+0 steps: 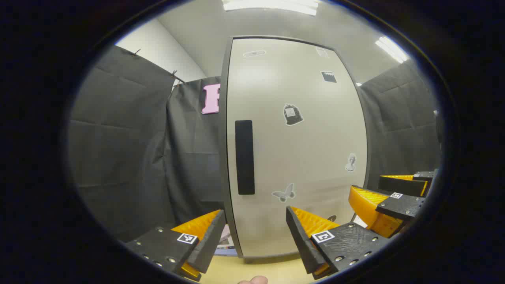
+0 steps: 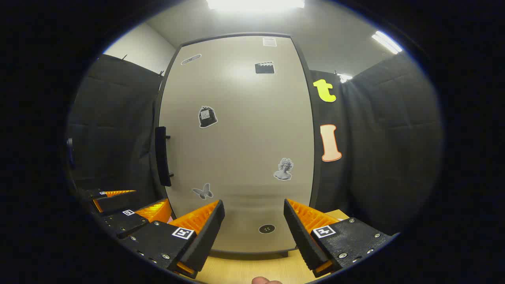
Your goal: Open the cabinet door with the right hand, grasp the bottle in the cabinet with the left hand and place it on the coaster, then close the cabinet door with the right hand.
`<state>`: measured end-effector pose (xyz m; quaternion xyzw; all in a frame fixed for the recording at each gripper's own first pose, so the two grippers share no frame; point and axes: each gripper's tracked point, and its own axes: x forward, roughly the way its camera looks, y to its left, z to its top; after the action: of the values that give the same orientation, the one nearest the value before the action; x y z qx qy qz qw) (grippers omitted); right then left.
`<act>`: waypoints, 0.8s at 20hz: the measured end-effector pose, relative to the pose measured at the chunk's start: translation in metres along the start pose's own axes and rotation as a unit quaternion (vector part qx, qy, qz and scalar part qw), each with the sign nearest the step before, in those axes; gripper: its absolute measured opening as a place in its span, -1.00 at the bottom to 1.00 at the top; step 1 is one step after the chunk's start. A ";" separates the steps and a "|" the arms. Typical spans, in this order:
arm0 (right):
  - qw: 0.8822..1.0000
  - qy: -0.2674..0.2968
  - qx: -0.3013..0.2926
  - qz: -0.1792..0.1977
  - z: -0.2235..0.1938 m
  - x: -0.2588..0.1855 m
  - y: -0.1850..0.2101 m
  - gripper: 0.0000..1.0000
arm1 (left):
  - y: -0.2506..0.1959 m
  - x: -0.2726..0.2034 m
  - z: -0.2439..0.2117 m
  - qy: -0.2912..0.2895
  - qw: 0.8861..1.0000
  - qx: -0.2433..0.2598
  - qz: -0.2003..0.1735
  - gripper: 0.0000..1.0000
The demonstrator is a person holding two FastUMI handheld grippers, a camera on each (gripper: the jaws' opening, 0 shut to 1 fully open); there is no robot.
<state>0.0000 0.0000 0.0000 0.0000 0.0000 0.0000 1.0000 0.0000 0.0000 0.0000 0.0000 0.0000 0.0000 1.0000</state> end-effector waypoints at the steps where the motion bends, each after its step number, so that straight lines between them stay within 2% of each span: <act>1: 1.000 -0.001 0.000 0.000 0.000 -0.001 0.000 0.87 | -0.001 0.000 0.001 -0.002 1.000 -0.002 -0.002 0.69; 3: 1.000 0.000 0.000 0.002 0.000 -0.002 0.000 0.87 | -0.004 -0.001 0.001 -0.002 1.000 -0.001 -0.003 0.86; 4: 1.000 0.000 0.000 0.002 0.000 -0.002 -0.001 0.87 | -0.005 -0.001 0.003 -0.005 1.000 -0.002 -0.005 0.78; 6: 1.000 -0.002 0.002 0.002 0.001 -0.003 -0.001 0.87 | -0.006 -0.004 0.006 -0.011 1.000 -0.003 -0.008 0.86; 7: 1.000 -0.003 0.003 0.002 0.002 -0.004 -0.001 0.87 | -0.006 -0.005 0.007 -0.012 1.000 -0.001 -0.008 0.78; 8: 1.000 -0.003 0.003 0.003 0.001 -0.004 0.000 0.87 | -0.007 -0.005 0.008 -0.013 1.000 0.000 -0.010 0.86; 10: 1.000 -0.003 0.003 0.005 0.001 -0.005 0.002 0.87 | -0.005 -0.007 0.009 -0.015 1.000 0.001 -0.009 0.78; 11: 1.000 -0.003 0.003 0.007 0.001 -0.006 0.004 0.87 | -0.004 -0.007 0.009 -0.016 1.000 0.001 -0.008 0.86; 12: 1.000 -0.003 0.003 0.009 0.001 -0.006 0.005 0.87 | -0.003 -0.007 0.008 -0.016 1.000 0.001 -0.007 0.78; 16: 1.000 -0.007 0.000 0.014 0.003 -0.008 0.009 0.87 | -0.003 -0.008 0.009 -0.015 1.000 -0.003 -0.008 0.77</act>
<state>-0.0082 0.0086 0.0031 0.0003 -0.0070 0.0136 0.9999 -0.0076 -0.0030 0.0089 -0.0027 -0.0150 -0.0083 0.9998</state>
